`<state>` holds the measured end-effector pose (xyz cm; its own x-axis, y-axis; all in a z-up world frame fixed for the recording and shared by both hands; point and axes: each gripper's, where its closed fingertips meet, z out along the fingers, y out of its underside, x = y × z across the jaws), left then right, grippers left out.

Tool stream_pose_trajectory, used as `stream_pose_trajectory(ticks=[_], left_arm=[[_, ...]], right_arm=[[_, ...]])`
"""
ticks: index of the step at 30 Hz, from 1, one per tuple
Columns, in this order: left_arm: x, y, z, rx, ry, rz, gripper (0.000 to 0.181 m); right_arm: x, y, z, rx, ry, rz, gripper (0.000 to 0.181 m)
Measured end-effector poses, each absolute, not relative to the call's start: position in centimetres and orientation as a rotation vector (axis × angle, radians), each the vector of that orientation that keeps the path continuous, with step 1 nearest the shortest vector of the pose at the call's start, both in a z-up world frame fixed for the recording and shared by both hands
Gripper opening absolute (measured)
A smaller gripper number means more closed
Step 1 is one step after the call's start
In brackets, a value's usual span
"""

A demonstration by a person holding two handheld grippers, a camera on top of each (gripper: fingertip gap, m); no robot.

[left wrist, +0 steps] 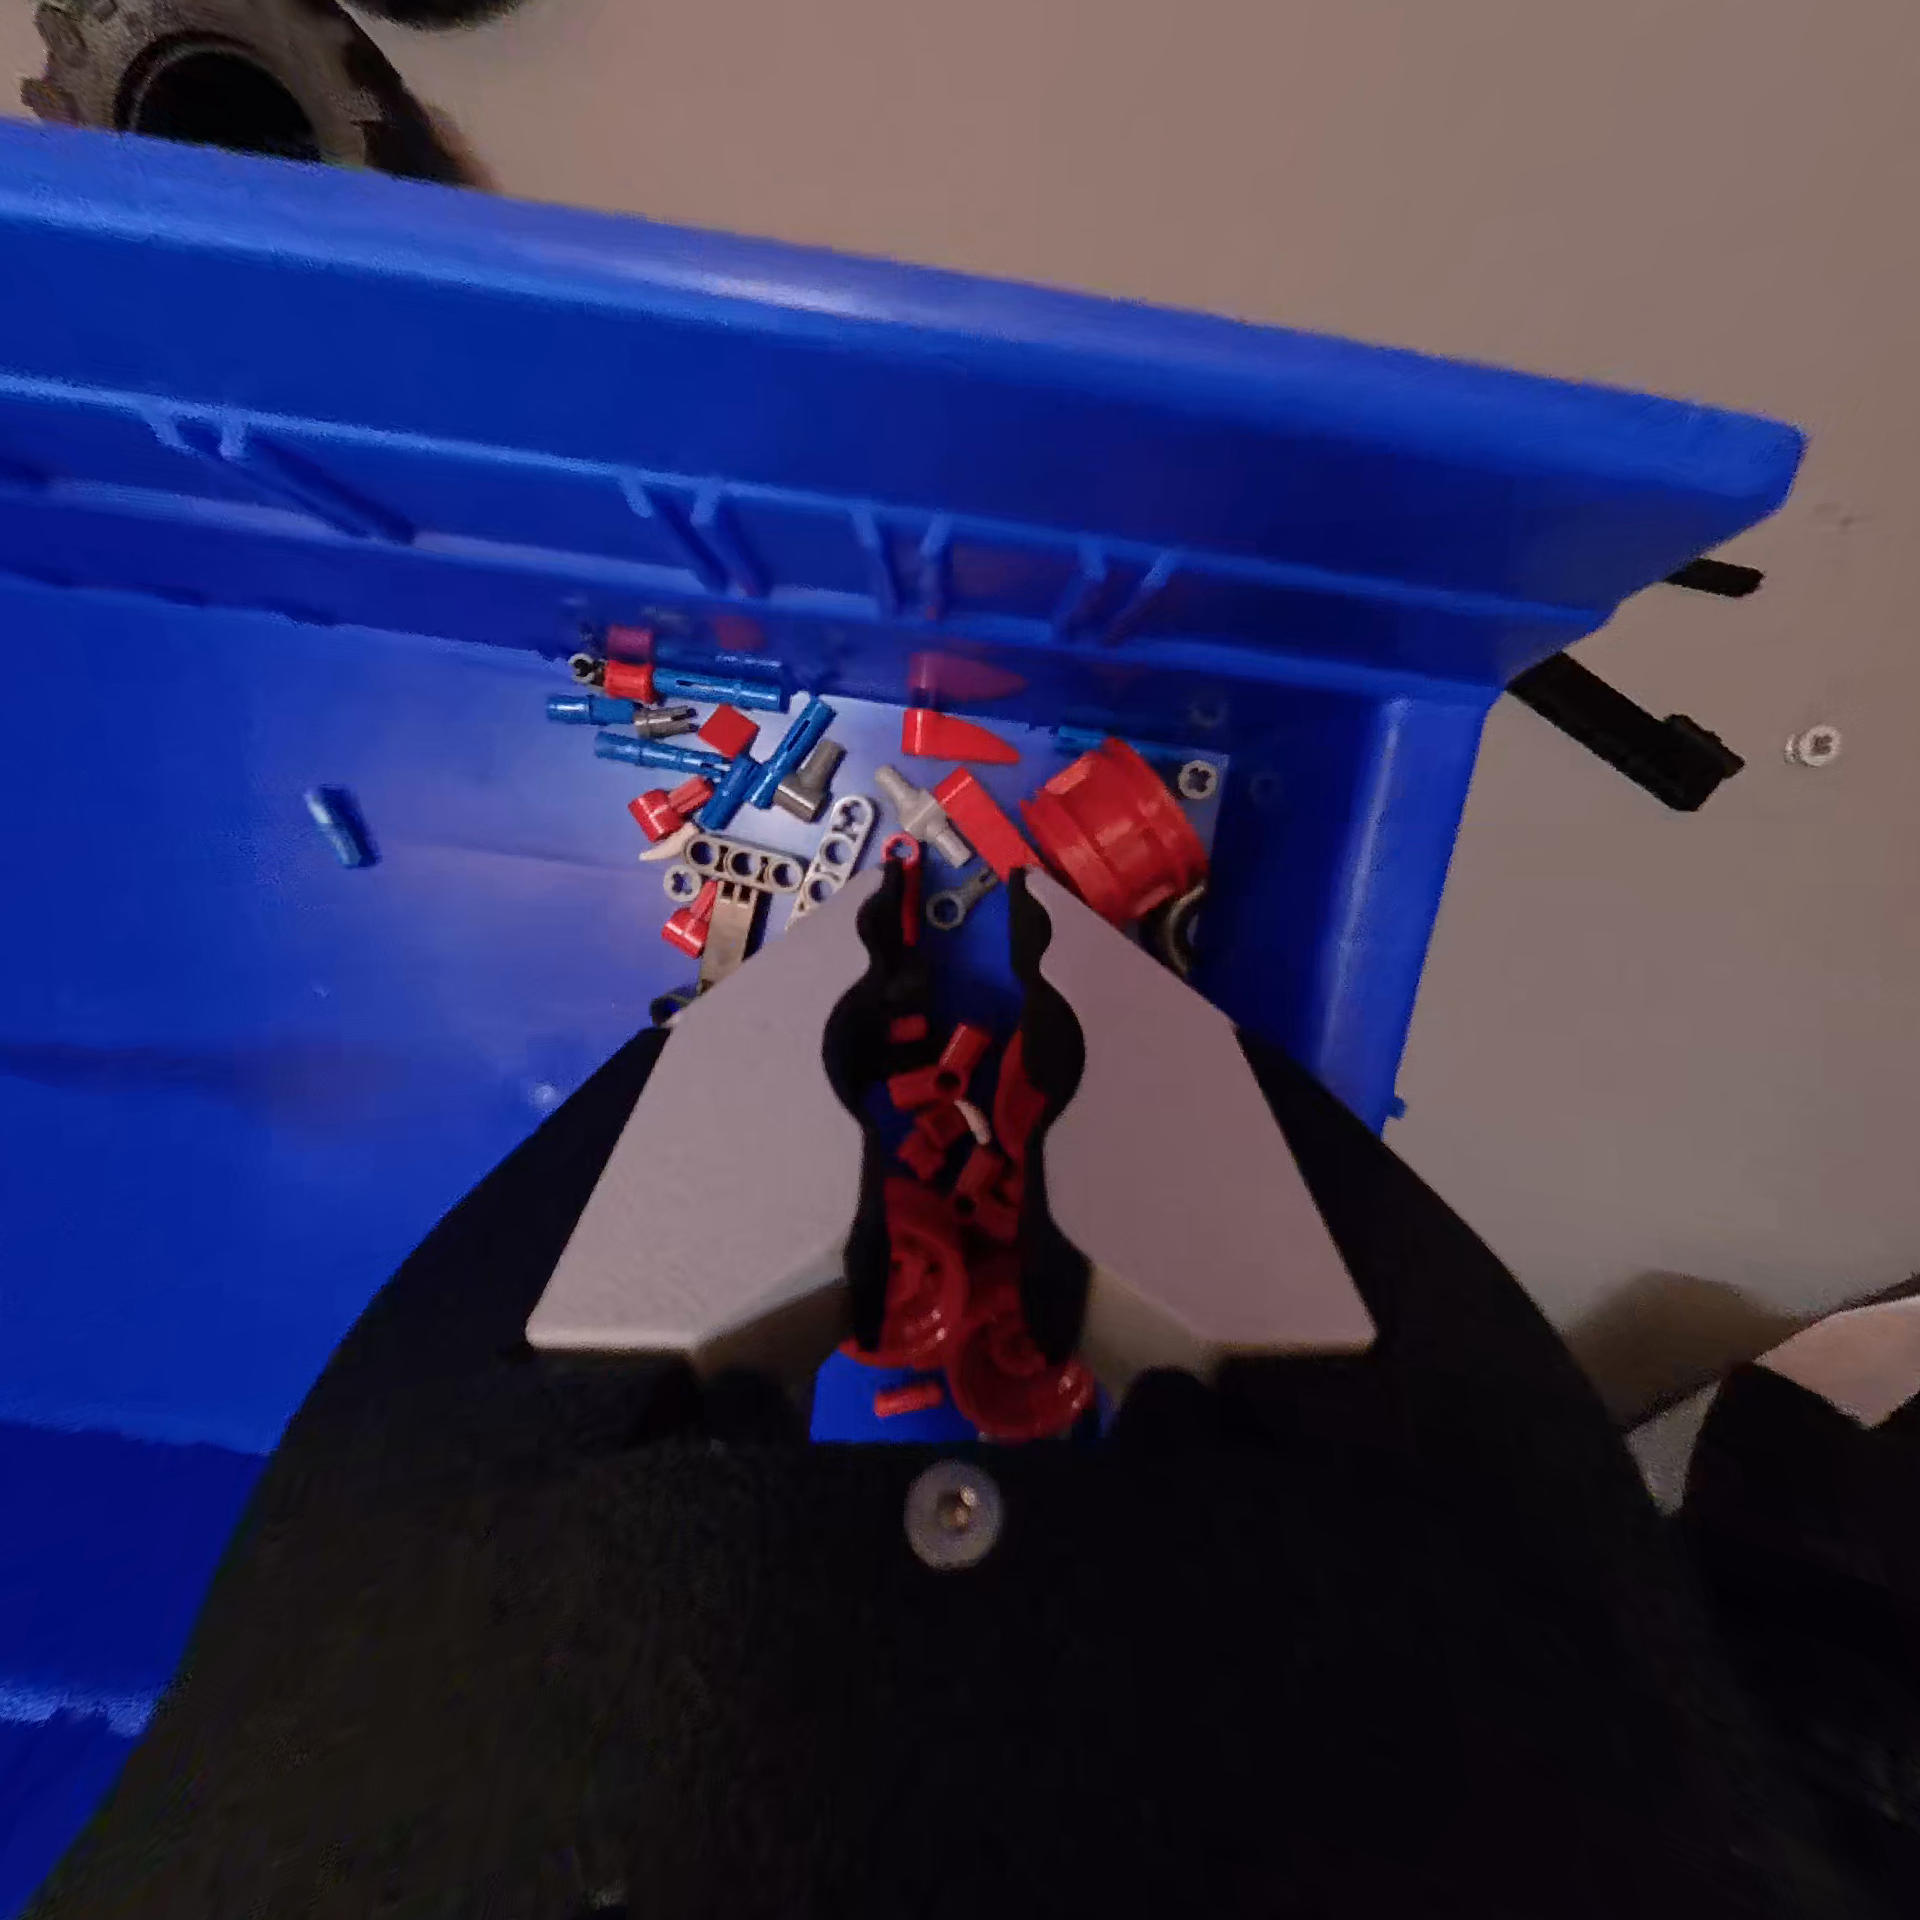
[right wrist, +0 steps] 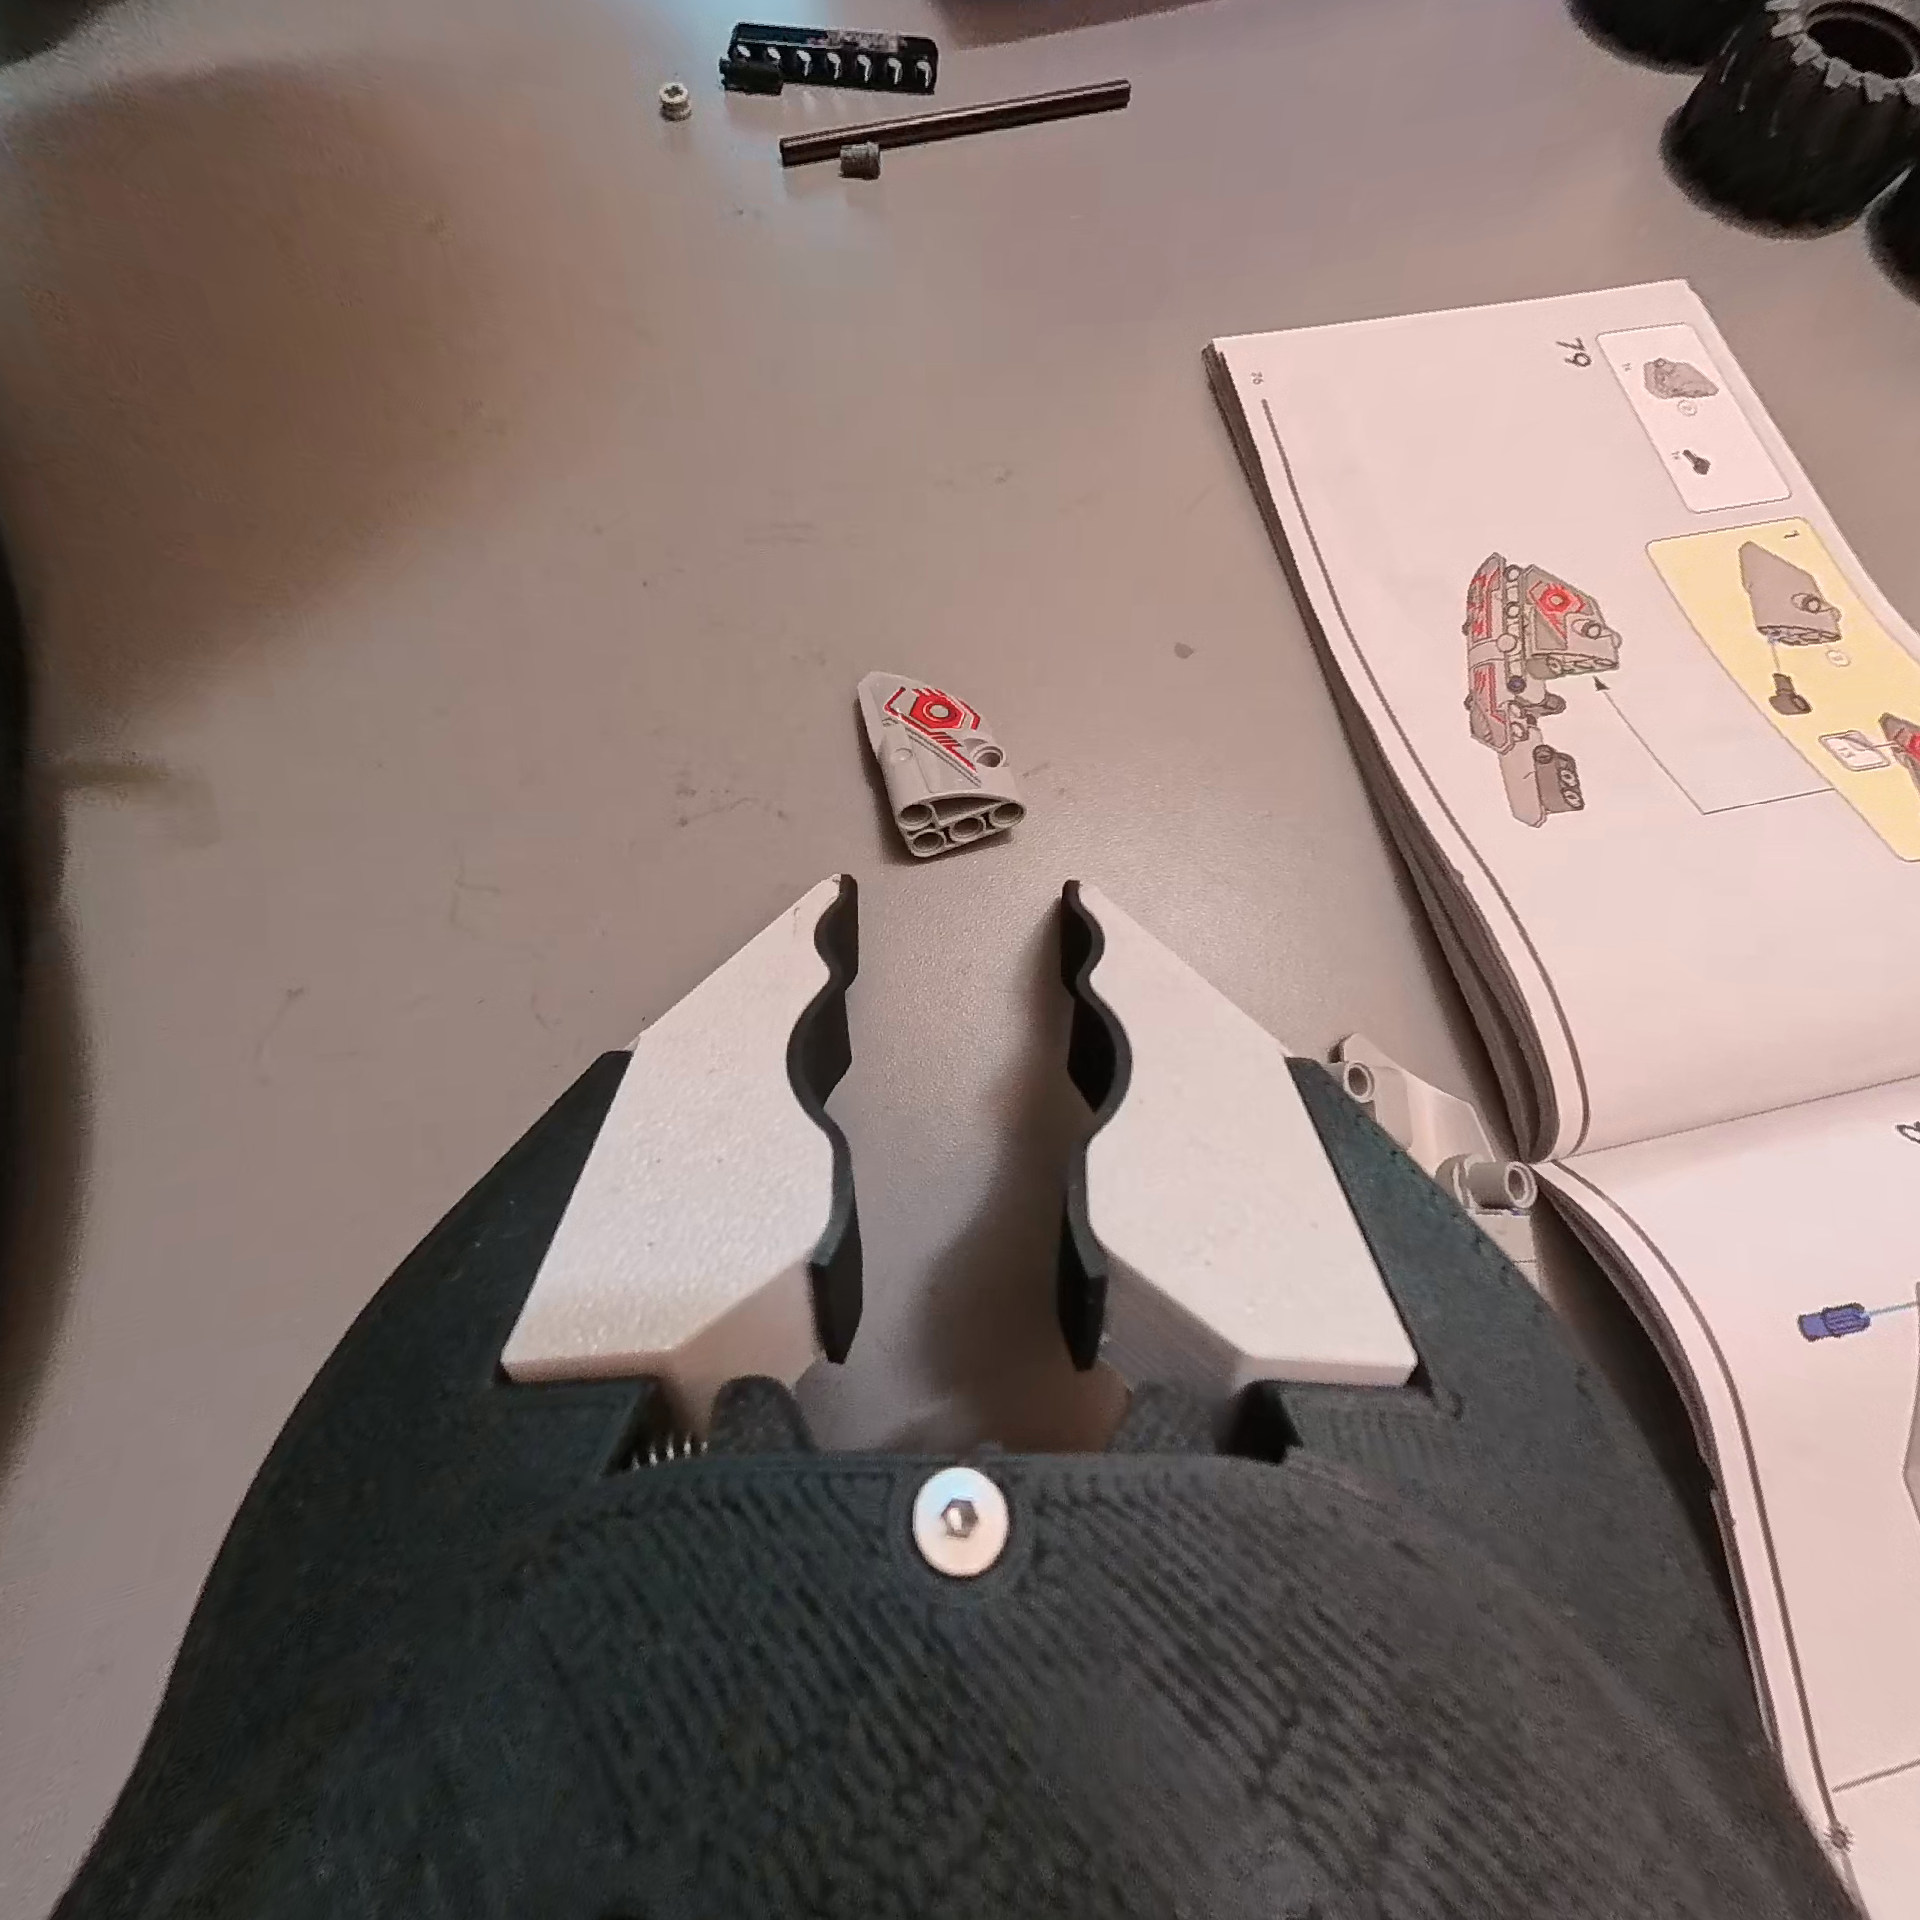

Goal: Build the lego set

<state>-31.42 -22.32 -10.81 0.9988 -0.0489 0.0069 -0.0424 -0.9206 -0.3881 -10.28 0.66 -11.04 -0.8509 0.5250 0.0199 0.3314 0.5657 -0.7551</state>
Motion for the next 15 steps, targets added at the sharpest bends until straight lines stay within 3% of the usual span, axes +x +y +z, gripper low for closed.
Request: stream_pose_trajectory(ticks=[5, 15], left_arm=[[-31.2, -23.0, -10.8, -2.761, 0.006, -0.061, 0.0], [-31.6, -23.9, -9.9, -2.763, -0.038, -0.006, 0.01]], right_arm=[[-10.3, 0.7, -11.0, -0.713, -2.558, 1.158, 0.037], [-10.3, 0.7, -11.0, -0.706, -2.55, 1.152, 0.038]])
